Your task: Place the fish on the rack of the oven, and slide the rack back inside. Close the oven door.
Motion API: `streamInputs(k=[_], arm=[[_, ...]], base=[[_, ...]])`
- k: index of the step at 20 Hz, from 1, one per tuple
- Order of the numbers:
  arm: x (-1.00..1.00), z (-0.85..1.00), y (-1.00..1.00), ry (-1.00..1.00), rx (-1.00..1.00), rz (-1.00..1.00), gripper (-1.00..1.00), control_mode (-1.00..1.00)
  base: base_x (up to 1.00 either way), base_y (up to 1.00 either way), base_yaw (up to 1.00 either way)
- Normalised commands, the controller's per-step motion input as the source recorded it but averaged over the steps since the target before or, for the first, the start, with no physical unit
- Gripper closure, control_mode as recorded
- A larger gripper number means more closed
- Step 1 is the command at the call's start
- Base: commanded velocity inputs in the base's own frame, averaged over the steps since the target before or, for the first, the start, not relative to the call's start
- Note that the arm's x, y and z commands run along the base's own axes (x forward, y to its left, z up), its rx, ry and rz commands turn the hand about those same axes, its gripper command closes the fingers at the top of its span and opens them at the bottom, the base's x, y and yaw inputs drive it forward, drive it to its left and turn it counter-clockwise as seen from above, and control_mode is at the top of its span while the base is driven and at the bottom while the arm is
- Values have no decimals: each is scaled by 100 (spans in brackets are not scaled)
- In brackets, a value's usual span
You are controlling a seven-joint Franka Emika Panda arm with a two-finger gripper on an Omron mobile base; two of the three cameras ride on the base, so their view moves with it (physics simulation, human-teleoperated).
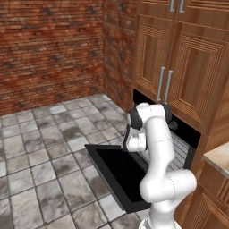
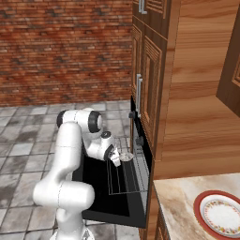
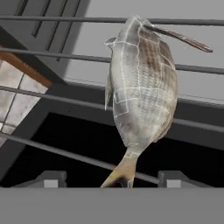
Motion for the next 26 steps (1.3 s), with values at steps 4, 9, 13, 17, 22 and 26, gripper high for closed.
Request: streamInputs(k=[4, 9, 13, 17, 22, 26], arm=[[-16, 16, 16, -4, -7, 0, -100, -100], [-9, 75, 0, 0, -2, 0, -100, -100], [-26, 99, 13, 0, -4, 0, -100, -100], [-39, 77, 34, 0, -7, 0, -100, -100], [-35, 27, 65, 4, -7, 0, -100, -100], [-18, 12, 81, 4, -3, 0, -100, -100]], base=[[0, 0, 0], [0, 0, 0], [0, 0, 0], [0, 0, 0], [0, 0, 0], [0, 0, 0]])
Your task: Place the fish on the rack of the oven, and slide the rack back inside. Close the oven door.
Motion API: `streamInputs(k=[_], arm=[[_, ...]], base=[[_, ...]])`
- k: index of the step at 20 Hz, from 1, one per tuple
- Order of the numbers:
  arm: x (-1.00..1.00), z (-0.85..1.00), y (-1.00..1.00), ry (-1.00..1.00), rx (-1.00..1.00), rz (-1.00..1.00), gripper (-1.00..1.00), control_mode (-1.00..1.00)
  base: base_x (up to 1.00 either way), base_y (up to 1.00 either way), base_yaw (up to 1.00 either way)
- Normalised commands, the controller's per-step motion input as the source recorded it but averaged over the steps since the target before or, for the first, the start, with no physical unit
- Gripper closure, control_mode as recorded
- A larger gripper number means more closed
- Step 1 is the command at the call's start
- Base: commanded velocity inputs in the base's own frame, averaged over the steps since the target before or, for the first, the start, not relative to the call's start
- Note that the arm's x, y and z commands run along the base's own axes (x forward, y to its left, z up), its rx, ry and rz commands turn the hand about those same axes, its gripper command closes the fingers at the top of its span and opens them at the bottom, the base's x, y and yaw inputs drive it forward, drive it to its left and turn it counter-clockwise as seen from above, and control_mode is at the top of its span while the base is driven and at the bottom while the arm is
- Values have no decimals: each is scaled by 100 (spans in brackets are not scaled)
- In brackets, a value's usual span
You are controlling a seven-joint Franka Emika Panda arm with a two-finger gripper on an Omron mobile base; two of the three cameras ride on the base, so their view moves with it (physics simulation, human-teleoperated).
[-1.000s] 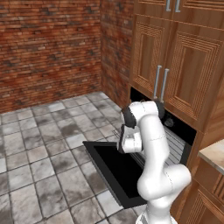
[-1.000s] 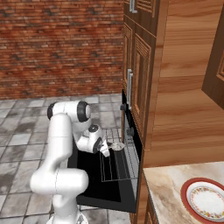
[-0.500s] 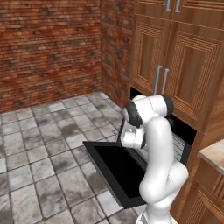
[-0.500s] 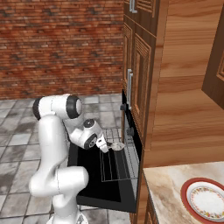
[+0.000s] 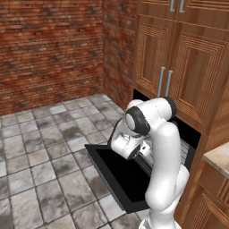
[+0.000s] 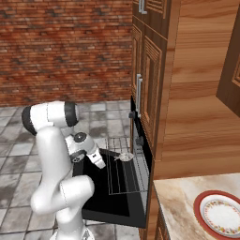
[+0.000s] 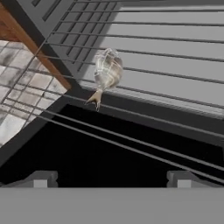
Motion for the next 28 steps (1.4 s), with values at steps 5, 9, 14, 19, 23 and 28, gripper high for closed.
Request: streamInputs(k=[5, 9, 14, 19, 23, 28], arm=[[0, 7, 61, 0, 0, -3, -100, -100], [0, -3, 28, 0, 0, -8, -100, -100], [0, -36, 2, -3, 0, -6, -100, -100], [0, -69, 0, -8, 0, -8, -100, -100], [0, -91, 0, -9, 0, -8, -100, -100], [0, -99, 10, -7, -1, -8, -100, -100]], base=[[0, 0, 0], [0, 0, 0], [0, 0, 0], [0, 0, 0], [0, 0, 0], [0, 0, 0]])
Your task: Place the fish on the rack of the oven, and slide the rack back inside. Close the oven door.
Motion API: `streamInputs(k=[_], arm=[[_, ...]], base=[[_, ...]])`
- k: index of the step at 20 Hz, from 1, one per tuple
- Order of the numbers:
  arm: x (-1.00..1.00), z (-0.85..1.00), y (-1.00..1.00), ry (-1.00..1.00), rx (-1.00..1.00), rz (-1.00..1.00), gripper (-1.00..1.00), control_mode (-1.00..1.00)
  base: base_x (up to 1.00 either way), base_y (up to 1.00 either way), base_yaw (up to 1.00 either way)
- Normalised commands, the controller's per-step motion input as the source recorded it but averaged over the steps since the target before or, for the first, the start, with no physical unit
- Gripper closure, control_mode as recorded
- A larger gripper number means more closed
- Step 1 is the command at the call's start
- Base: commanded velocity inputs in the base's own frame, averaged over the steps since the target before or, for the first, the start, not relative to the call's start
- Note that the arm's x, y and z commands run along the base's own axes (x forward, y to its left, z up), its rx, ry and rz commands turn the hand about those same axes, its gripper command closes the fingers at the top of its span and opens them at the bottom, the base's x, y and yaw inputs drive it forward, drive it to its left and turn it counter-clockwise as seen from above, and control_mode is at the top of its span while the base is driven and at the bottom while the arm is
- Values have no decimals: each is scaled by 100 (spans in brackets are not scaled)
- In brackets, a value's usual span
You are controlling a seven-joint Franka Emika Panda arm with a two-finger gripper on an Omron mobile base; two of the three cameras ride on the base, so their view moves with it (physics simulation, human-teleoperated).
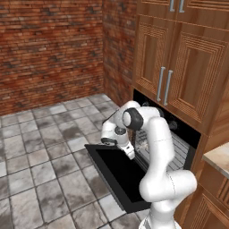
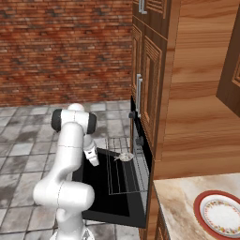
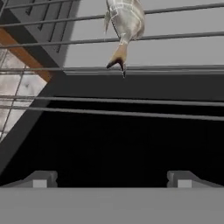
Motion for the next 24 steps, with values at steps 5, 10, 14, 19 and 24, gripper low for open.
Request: streamInputs(k=[5, 10, 14, 19, 24], arm=[[0, -90, 5, -6, -3, -7, -100, -100], [7, -69, -9, -4, -1, -4, -100, -100], [20, -57, -46, -2, 0, -5, -100, -100], [23, -56, -71, 0, -1, -7, -100, -100], [18, -24, -91, 0, -1, -9, -100, -100]], base=[[0, 0, 0], [0, 0, 0], [0, 0, 0], [0, 0, 0], [0, 0, 0]])
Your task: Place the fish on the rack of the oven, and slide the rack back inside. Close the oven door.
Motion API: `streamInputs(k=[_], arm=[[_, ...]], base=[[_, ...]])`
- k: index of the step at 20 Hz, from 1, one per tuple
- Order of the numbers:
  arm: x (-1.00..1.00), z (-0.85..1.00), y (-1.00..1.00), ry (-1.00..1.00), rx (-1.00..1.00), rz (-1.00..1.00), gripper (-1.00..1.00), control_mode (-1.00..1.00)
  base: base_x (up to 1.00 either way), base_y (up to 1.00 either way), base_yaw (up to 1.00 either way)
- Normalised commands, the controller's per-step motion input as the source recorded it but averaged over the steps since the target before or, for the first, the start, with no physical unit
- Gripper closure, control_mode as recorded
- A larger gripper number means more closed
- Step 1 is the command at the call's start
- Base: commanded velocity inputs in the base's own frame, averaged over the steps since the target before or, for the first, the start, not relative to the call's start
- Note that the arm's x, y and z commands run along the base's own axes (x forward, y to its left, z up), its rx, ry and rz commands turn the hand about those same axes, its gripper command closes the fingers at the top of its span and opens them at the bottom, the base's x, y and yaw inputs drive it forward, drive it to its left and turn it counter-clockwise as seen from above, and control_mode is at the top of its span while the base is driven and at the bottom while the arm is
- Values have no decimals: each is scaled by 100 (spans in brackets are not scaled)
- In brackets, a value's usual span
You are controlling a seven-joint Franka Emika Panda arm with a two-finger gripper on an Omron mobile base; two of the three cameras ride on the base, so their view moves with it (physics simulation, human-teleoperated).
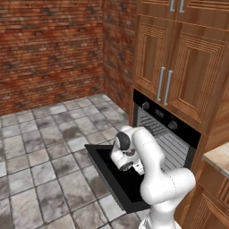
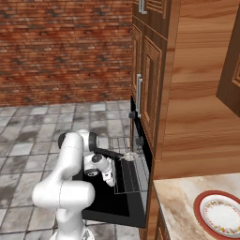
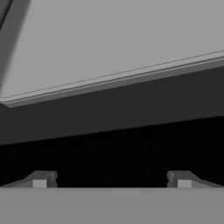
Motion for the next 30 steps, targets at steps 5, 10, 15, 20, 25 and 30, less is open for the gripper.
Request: streamInputs(k=[5, 10, 15, 20, 25, 30], arm=[[5, 9, -97, 0, 0, -10, -100, -100], [0, 50, -100, 0, 0, -10, -100, -100], [0, 94, -100, 0, 0, -11, -100, -100], [0, 91, -99, 0, 0, -7, -100, -100], [-13, 45, -16, -2, -2, -1, -100, -100], [-34, -29, 96, 0, -15, 3, -100, -100]], base=[[0, 0, 0], [0, 0, 0], [0, 0, 0], [0, 0, 0], [0, 0, 0], [0, 0, 0]])
